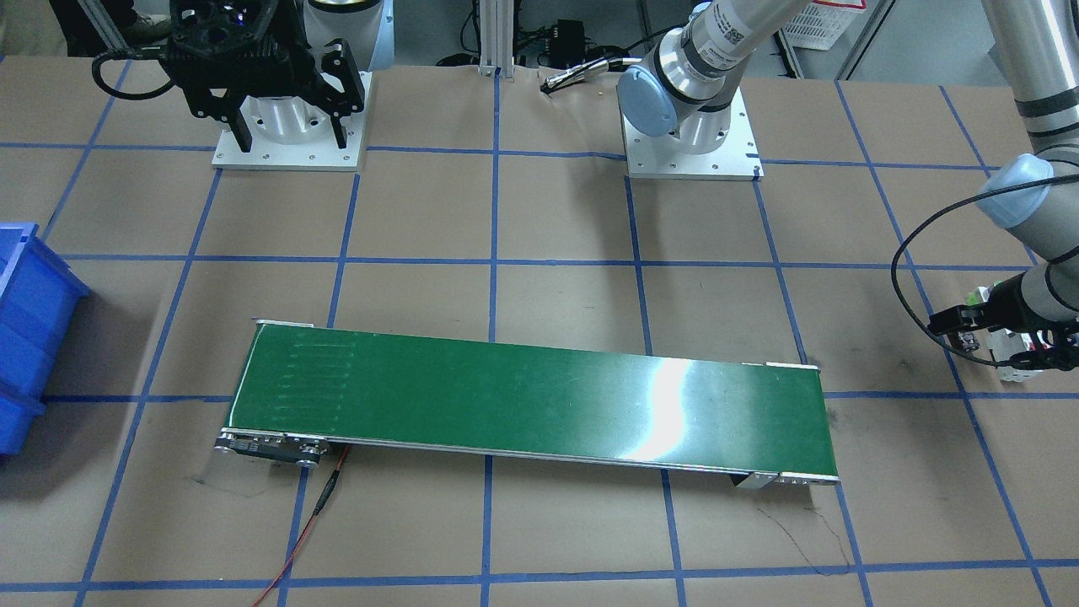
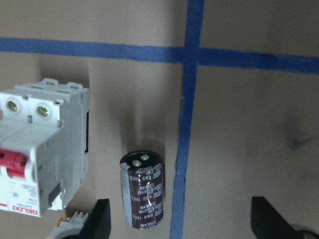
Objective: Move capacitor from left to right
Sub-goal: 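Lower the left gripper over the black capacitor and close on it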
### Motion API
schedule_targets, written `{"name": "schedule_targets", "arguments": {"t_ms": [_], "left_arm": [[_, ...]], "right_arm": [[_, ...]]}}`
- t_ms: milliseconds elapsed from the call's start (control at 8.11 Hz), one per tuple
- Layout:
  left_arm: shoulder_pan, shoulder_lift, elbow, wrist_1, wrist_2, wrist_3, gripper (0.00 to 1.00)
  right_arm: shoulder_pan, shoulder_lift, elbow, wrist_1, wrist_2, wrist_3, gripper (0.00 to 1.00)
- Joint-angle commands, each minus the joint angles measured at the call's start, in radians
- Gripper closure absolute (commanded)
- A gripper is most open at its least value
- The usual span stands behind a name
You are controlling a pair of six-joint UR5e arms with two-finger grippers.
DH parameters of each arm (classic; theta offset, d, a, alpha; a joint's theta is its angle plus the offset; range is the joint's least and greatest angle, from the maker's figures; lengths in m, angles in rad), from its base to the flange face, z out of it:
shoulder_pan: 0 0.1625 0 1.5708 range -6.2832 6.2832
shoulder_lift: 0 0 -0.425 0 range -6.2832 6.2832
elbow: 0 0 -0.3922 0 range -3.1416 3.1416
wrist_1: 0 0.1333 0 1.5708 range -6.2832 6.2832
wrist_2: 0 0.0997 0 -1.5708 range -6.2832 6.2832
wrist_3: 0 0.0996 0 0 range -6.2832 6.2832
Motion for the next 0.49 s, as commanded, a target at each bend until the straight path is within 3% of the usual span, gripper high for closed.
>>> {"name": "schedule_targets", "arguments": {"t_ms": [0, 370], "left_arm": [[0.009, -0.006, -0.002, 0.016, 0.002, 0.001, 0.00], [0.010, -0.014, -0.023, 0.018, -0.001, 0.000, 0.00]], "right_arm": [[0.000, 0.000, 0.001, 0.001, 0.000, 0.000, 0.00], [0.000, 0.000, 0.001, 0.002, 0.000, 0.000, 0.00]]}}
